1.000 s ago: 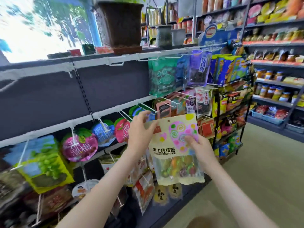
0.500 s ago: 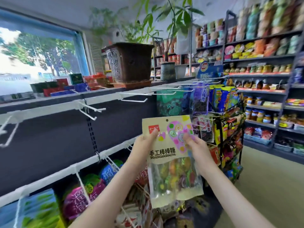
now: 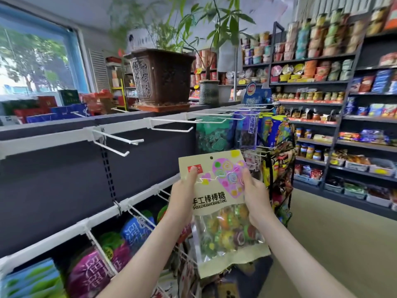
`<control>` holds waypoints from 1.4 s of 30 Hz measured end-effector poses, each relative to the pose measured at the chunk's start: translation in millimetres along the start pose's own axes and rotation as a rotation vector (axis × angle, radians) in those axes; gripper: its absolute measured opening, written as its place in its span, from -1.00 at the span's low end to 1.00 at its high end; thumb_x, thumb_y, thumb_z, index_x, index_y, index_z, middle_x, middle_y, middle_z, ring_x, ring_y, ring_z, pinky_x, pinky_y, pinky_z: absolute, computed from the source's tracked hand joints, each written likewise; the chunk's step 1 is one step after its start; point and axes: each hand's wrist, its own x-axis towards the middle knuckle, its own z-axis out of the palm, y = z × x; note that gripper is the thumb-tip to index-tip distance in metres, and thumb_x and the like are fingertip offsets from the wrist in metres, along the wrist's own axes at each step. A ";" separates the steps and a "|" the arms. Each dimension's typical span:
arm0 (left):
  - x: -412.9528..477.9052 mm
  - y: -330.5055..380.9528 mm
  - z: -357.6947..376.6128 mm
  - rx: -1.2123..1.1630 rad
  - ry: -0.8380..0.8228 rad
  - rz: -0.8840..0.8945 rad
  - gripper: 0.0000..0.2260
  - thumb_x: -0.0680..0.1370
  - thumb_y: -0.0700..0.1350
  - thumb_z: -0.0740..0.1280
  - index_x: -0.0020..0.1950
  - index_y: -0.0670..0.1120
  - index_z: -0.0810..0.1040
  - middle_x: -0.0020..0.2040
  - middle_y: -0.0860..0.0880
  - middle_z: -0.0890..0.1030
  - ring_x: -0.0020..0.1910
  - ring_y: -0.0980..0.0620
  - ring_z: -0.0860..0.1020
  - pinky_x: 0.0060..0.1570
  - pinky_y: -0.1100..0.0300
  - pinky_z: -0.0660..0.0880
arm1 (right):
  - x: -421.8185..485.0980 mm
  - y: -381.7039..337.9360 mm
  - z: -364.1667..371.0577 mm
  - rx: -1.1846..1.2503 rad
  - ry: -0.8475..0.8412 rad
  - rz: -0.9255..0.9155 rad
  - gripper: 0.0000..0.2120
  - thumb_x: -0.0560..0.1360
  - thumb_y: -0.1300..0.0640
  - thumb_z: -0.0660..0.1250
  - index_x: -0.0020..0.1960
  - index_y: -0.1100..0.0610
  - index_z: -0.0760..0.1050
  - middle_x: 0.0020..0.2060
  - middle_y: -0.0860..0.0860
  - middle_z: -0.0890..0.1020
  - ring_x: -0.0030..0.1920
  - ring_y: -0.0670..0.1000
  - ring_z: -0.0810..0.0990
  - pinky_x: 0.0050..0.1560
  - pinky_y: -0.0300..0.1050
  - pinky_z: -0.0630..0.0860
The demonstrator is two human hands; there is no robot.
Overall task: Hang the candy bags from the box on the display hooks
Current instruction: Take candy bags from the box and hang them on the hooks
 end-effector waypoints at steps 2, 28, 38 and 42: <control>0.2 1.0 1.5 0.007 -0.011 0.006 -0.71 0.58 0.13 0.24 -0.10 0.00 0.67 -0.15 -0.14 0.70 -0.12 -0.21 0.67 -0.04 -0.18 0.56 | 1.5 -2.0 -3.4 0.024 -0.032 0.005 -0.55 0.56 -0.17 0.17 -0.05 0.16 0.63 -0.11 0.12 0.70 -0.01 0.12 0.65 0.09 0.09 0.53; 89.2 27.8 106.6 -0.043 0.195 0.159 -0.73 0.57 0.11 0.28 -0.10 -0.07 0.62 -0.15 -0.12 0.70 -0.19 -0.10 0.67 -0.19 0.05 0.61 | 117.1 -40.0 -22.3 -0.488 -0.258 -0.492 -0.43 0.54 -0.01 0.28 0.49 -0.13 0.15 0.51 -0.03 0.09 0.50 0.06 0.03 0.48 0.14 0.06; 158.0 21.5 114.1 -0.031 0.044 0.173 -0.76 0.60 0.05 0.25 0.01 -0.09 0.60 -0.13 -0.13 0.69 -0.20 -0.08 0.67 -0.19 0.07 0.61 | 203.4 -46.4 -0.2 -0.072 -0.192 -0.142 -0.31 0.42 -0.12 0.42 0.43 0.03 0.18 0.25 -0.02 0.40 0.23 0.03 0.43 0.17 0.00 0.44; 179.2 23.7 107.7 -0.059 -0.074 0.114 -0.70 0.56 0.01 0.31 0.16 -0.17 0.59 0.02 -0.24 0.66 0.00 -0.26 0.63 0.05 -0.20 0.56 | 234.6 -45.4 1.2 0.036 -0.211 -0.073 -0.51 0.38 -0.12 0.46 0.17 0.12 0.44 0.09 0.05 0.60 0.05 0.05 0.60 0.15 0.11 0.52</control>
